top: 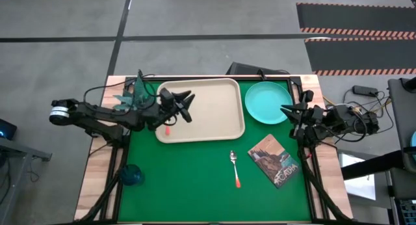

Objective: Pick and place plate/cup/fork/spoon on tray
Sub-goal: Put the blue cup on the white tray

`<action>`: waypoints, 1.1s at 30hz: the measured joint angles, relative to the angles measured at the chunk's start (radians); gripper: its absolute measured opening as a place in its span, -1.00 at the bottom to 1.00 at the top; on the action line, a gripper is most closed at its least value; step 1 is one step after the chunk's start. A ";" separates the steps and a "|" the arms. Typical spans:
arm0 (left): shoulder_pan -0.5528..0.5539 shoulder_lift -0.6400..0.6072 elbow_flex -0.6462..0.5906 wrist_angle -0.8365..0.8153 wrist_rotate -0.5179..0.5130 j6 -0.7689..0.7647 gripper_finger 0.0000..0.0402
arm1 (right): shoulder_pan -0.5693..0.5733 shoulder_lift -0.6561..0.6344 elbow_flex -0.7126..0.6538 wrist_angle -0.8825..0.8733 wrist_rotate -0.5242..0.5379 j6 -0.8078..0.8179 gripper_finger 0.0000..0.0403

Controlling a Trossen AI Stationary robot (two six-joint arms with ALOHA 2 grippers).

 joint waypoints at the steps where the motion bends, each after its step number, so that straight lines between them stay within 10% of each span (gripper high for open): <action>1: 0.000 0.000 -0.004 -0.010 0.000 0.000 -0.49 | 0.000 0.000 0.000 0.000 0.000 0.001 -0.79; 33: -0.009 0.048 -0.054 -0.009 0.087 -0.109 -0.49 | 0.000 0.000 0.000 -0.001 0.000 0.019 -0.79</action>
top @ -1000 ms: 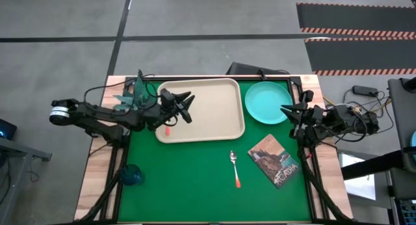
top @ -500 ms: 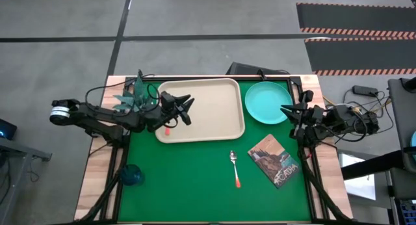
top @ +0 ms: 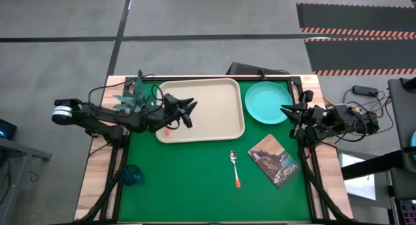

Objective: Pick and place plate/cup/fork/spoon on tray
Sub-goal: Put the blue cup on the white tray

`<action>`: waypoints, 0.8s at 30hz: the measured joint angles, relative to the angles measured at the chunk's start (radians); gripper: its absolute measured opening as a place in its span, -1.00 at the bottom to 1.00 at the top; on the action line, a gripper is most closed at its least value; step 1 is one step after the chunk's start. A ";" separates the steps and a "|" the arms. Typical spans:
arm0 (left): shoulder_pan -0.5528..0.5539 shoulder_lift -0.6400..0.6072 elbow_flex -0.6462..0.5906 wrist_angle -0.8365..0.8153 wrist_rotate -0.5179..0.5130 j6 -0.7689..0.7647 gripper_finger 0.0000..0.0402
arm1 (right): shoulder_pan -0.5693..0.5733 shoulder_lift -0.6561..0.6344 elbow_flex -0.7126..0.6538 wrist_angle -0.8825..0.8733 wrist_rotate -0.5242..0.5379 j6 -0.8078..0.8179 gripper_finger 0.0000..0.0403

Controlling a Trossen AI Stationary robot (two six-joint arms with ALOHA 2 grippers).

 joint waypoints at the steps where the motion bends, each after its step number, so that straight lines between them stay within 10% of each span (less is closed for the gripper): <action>1: -0.005 0.005 0.000 0.000 0.004 0.000 -0.49 | 0.000 0.000 0.000 0.000 0.000 0.000 -0.79; 24: -0.183 0.132 0.151 -0.006 0.029 0.003 -0.49 | 0.000 0.000 0.000 0.009 -0.001 0.018 -0.79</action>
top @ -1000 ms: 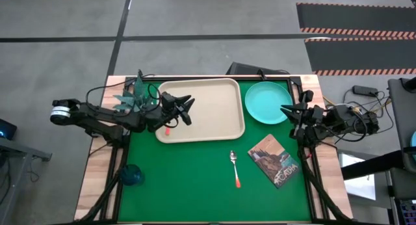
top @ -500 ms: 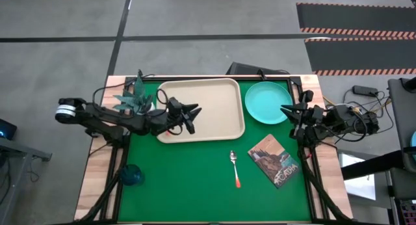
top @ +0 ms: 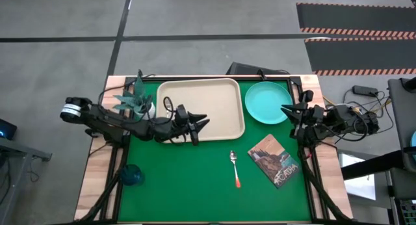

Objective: Pick and place plate/cup/fork/spoon on tray
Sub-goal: Put the blue cup on the white tray

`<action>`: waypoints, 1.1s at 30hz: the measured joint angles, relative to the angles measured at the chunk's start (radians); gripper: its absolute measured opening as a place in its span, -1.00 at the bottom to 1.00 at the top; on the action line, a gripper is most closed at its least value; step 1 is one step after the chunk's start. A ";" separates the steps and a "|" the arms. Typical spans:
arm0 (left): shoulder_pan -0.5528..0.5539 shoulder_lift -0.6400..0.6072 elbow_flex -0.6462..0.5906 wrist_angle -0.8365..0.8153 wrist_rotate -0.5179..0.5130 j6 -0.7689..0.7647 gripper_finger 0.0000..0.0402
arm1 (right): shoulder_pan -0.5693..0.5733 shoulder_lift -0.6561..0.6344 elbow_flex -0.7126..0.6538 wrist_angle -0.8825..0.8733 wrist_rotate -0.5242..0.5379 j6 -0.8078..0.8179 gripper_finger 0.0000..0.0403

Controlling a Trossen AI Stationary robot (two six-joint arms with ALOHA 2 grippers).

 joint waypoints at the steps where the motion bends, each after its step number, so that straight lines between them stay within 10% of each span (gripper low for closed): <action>1: -0.005 0.000 0.001 0.000 0.000 -0.001 -0.49 | 0.000 0.000 0.000 -0.001 0.000 0.002 -0.79; 33: -0.243 -0.006 0.018 -0.008 0.002 0.000 -0.49 | 0.000 0.000 0.000 -0.002 0.000 0.008 -0.79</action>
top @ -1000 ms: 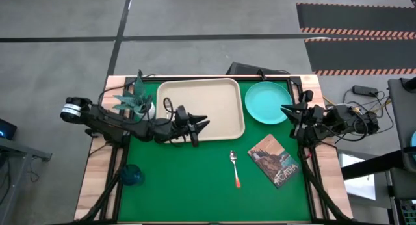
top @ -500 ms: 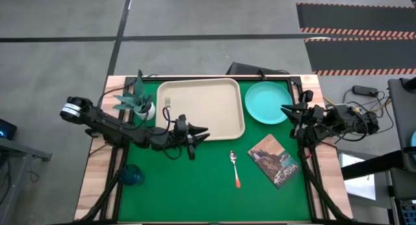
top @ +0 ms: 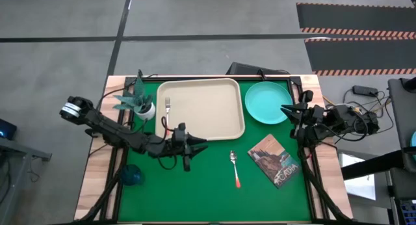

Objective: Pick and place plate/cup/fork/spoon on tray
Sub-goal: Put the blue cup on the white tray

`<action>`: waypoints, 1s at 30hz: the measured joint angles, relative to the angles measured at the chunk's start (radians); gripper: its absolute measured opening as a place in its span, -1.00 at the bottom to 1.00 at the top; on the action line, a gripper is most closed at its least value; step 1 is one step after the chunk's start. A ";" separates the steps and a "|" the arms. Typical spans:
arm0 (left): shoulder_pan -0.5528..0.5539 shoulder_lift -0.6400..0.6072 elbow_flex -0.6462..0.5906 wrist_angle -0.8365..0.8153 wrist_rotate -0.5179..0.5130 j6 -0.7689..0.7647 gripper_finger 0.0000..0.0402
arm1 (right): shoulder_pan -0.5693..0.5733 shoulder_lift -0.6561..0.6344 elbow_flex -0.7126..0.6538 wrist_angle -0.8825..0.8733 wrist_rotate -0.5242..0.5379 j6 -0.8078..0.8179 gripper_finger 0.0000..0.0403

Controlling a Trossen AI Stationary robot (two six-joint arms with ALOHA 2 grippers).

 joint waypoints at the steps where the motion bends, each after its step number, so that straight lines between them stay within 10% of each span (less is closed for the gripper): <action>1: -0.002 -0.001 0.000 0.001 0.000 0.000 -0.49 | 0.000 0.000 0.000 0.000 0.000 0.000 -0.79; 23: -0.017 -0.035 -0.002 -0.153 0.000 -0.039 -0.49 | 0.000 0.000 0.000 -0.001 0.000 0.000 -0.79; 30: -0.018 -0.142 0.061 -0.486 -0.002 -0.249 -0.49 | 0.000 0.000 0.000 0.000 0.000 -0.003 -0.79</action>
